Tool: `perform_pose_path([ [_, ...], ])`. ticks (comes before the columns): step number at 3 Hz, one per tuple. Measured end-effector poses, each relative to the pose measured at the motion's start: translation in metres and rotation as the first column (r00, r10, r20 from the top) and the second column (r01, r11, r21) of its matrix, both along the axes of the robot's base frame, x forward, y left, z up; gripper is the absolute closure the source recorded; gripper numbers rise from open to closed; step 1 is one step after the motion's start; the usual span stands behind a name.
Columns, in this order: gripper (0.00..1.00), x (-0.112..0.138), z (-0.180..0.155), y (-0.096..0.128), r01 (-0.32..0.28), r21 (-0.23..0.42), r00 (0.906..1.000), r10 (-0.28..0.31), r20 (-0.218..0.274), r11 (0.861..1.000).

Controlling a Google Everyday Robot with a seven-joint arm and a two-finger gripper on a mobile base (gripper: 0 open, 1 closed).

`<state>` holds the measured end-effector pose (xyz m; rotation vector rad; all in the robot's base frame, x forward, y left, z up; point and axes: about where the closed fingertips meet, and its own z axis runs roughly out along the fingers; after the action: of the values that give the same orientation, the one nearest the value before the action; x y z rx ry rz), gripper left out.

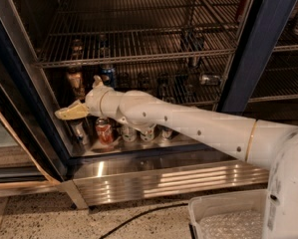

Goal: Pick orange can from top shelf of fridge

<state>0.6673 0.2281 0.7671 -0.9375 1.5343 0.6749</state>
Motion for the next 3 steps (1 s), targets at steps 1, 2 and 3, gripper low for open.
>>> perform_pose_path([
  [1,0.00,0.0022,-0.0047,0.0028,0.045,-0.007,0.9990,-0.045,-0.008,0.999],
  [2,0.00,0.0079,-0.0098,0.0018,0.100,-0.001,0.9950,-0.100,-0.008,0.995],
  [3,0.00,0.0079,-0.0098,0.0018,0.100,-0.001,0.9950,-0.100,-0.008,0.995],
])
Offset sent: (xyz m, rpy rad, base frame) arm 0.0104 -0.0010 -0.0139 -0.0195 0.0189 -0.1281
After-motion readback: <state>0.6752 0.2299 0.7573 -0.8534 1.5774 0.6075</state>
